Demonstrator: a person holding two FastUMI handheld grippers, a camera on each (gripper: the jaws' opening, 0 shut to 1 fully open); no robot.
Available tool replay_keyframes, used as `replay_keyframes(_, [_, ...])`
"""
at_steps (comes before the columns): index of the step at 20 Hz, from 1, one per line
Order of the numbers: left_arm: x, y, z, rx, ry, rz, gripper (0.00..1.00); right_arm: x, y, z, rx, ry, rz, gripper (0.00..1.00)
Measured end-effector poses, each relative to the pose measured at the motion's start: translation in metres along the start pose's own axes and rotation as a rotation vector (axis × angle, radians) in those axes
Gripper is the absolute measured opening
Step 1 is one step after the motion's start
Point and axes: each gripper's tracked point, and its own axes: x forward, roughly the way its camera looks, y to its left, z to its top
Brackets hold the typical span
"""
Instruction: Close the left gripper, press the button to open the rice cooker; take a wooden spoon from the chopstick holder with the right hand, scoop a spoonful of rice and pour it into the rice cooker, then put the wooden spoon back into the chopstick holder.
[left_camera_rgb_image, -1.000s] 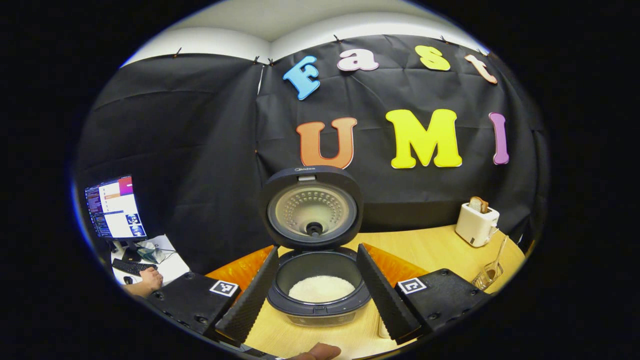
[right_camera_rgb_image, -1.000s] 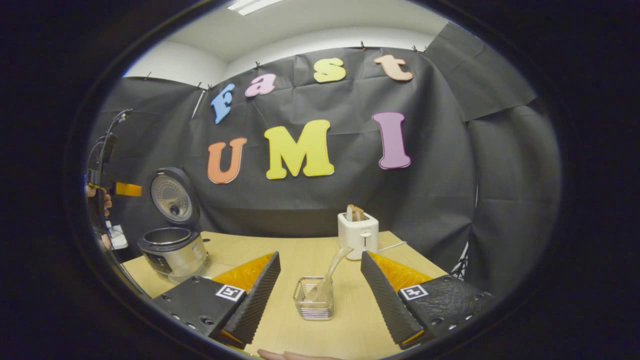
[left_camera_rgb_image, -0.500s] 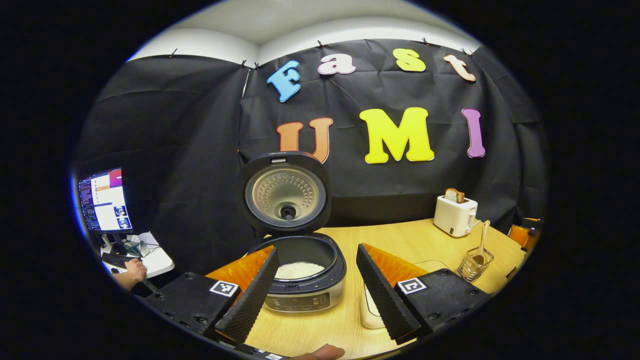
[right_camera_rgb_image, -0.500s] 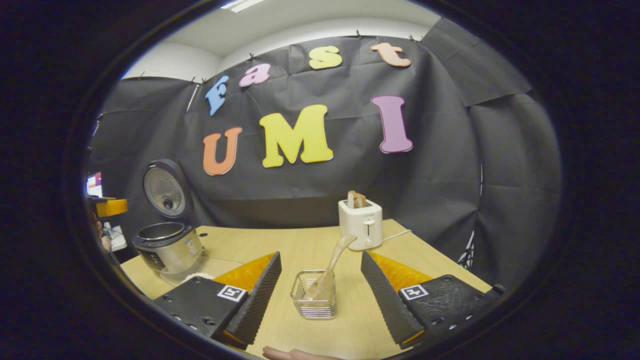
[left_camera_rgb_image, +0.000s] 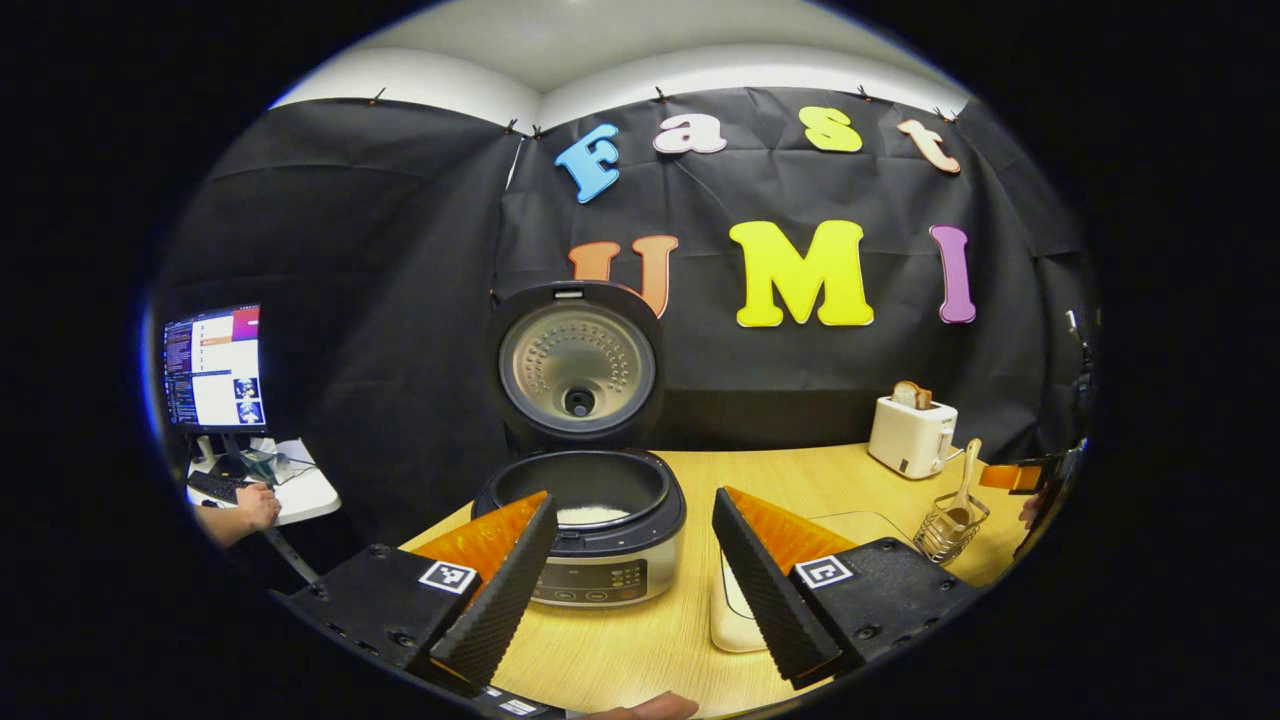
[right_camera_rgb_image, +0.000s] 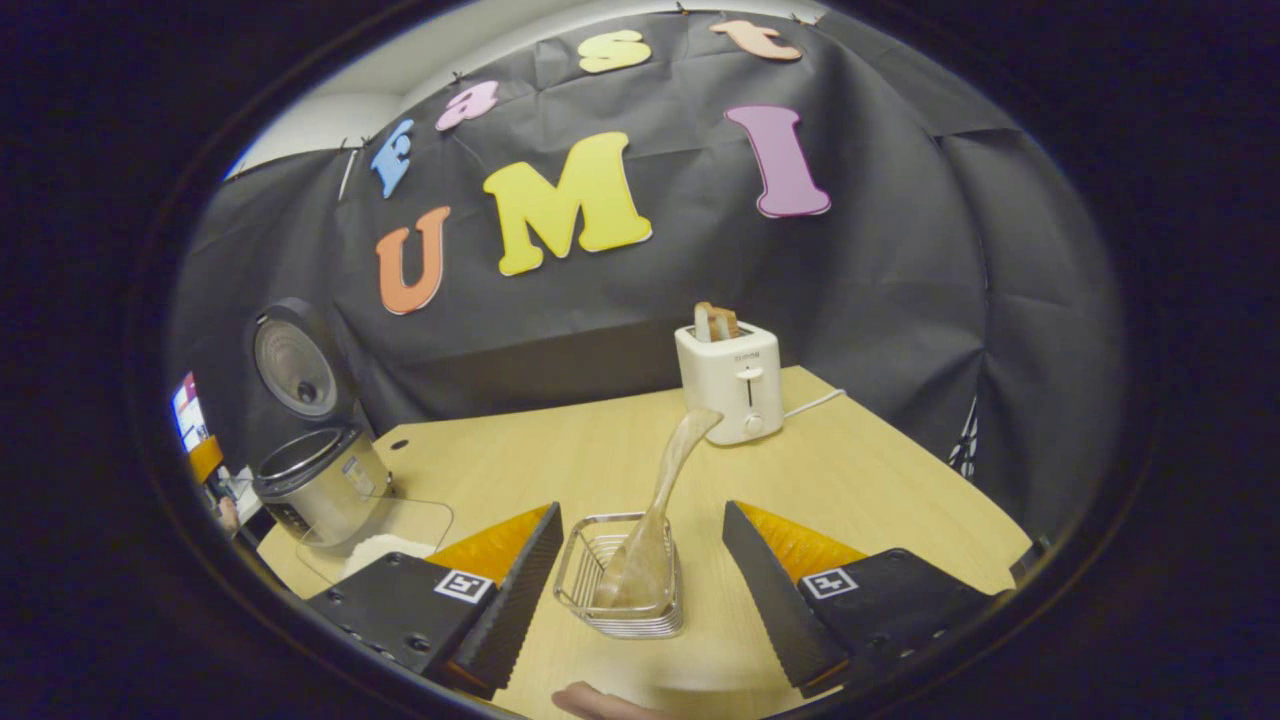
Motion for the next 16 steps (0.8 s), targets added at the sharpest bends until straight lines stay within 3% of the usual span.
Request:
replay_keyframes(8, [-0.003,-0.008,-0.003,0.040,0.007,-0.022,0.99,0.070,-0.008,0.004,0.060,0.095,-0.030,0.96])
replay_keyframes(9, [-0.004,-0.009,-0.003,0.041,0.004,-0.024,0.99,0.078,-0.009,0.006,0.082,0.104,-0.032,0.92])
replay_keyframes(11, [-0.006,-0.009,-0.001,0.034,-0.002,-0.030,0.99,0.091,-0.010,0.005,0.122,0.131,-0.015,0.96])
replay_keyframes(15, [-0.008,-0.007,0.002,0.030,-0.011,-0.027,0.99,0.115,-0.014,-0.005,0.146,0.223,-0.036,0.92])
replay_keyframes(16, [-0.008,-0.007,0.001,0.031,-0.008,-0.027,0.99,0.116,-0.015,-0.011,0.149,0.250,-0.046,0.85])
